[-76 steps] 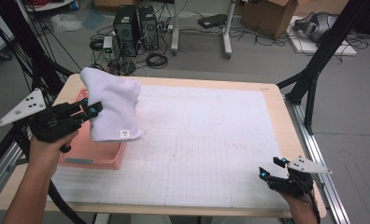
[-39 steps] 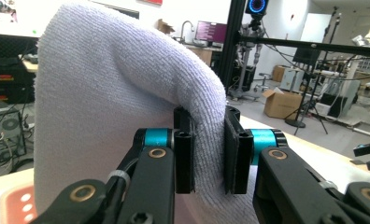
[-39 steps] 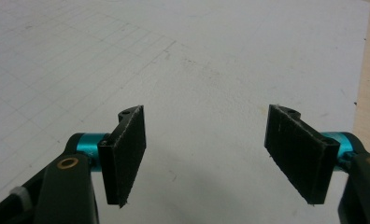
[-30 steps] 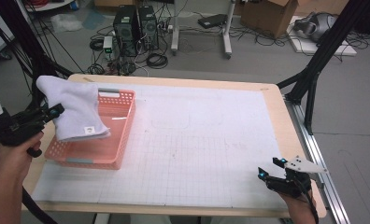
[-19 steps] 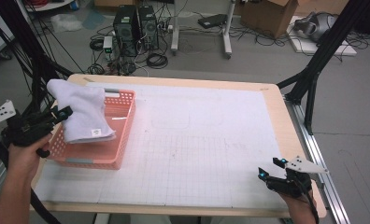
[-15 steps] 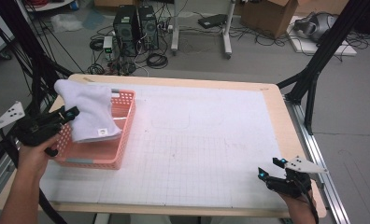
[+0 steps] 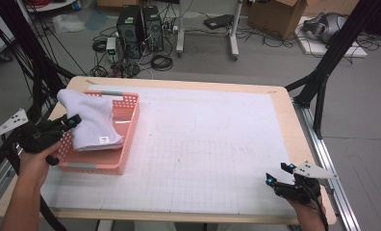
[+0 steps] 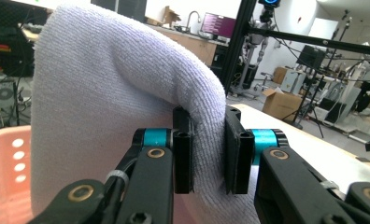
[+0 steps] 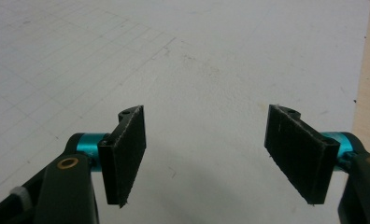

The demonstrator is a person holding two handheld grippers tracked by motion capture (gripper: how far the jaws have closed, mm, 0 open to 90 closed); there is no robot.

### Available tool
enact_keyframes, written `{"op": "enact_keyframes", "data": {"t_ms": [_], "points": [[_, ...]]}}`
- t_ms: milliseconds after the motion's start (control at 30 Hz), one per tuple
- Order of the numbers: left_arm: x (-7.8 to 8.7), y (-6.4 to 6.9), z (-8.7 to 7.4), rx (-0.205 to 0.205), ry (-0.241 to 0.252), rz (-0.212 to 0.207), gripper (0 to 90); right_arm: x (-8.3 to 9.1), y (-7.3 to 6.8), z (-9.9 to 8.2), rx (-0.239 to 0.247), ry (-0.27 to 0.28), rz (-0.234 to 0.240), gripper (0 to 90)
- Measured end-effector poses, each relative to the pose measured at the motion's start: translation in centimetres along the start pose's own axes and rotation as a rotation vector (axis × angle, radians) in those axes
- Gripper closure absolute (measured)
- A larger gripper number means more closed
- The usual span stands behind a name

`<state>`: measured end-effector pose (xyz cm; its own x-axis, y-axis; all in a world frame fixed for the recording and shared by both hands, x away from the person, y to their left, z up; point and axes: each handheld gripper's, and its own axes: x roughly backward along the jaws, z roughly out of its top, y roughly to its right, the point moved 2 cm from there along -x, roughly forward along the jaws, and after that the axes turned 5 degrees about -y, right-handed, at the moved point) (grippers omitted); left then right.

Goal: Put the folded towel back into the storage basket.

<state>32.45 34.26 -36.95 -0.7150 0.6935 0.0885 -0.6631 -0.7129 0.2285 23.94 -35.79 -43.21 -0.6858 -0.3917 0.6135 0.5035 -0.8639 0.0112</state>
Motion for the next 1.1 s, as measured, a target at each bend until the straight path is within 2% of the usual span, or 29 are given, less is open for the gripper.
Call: {"op": "enact_keyframes", "data": {"t_ms": [167, 333, 433, 467, 500, 600, 733, 933, 1100], "points": [[0.5, -0.4, -0.1, 0.012, -0.003, 0.012, 76.0, 0.0, 0.0, 0.0, -0.001, -0.004, -0.001, 28.4], [0.8, -0.5, -0.1, 0.003, -0.022, 0.028, 75.9, 0.0, 0.0, 0.0, -0.001, -0.005, -0.001, 28.4], [0.6, -0.4, -0.1, 0.0, -0.05, 0.038, 75.5, 0.0, -0.1, 0.0, -0.002, -0.006, 0.0, 28.4], [0.4, -0.4, -0.1, -0.006, -0.081, 0.045, 75.4, 0.0, -0.1, 0.0, -0.002, -0.004, 0.001, 28.4], [0.4, -0.4, -0.1, -0.006, -0.081, 0.045, 75.2, 0.0, -0.1, 0.0, -0.003, -0.005, 0.001, 28.4], [-0.1, -0.4, 0.0, -0.003, -0.127, 0.059, 74.7, 0.0, -0.1, 0.0, -0.001, -0.004, 0.001, 28.4], [-0.3, -0.4, 0.0, 0.0, -0.156, 0.071, 74.3, 0.0, 0.0, 0.0, -0.003, -0.003, 0.001, 28.4], [-0.1, -0.5, 0.2, 0.039, -0.212, 0.108, 70.2, 0.1, 0.0, 0.0, -0.003, -0.005, 0.001, 28.4], [0.0, -0.5, 0.2, 0.061, -0.259, 0.156, 64.6, 0.1, -0.1, 0.0, 0.001, -0.006, 0.003, 28.4]]}}
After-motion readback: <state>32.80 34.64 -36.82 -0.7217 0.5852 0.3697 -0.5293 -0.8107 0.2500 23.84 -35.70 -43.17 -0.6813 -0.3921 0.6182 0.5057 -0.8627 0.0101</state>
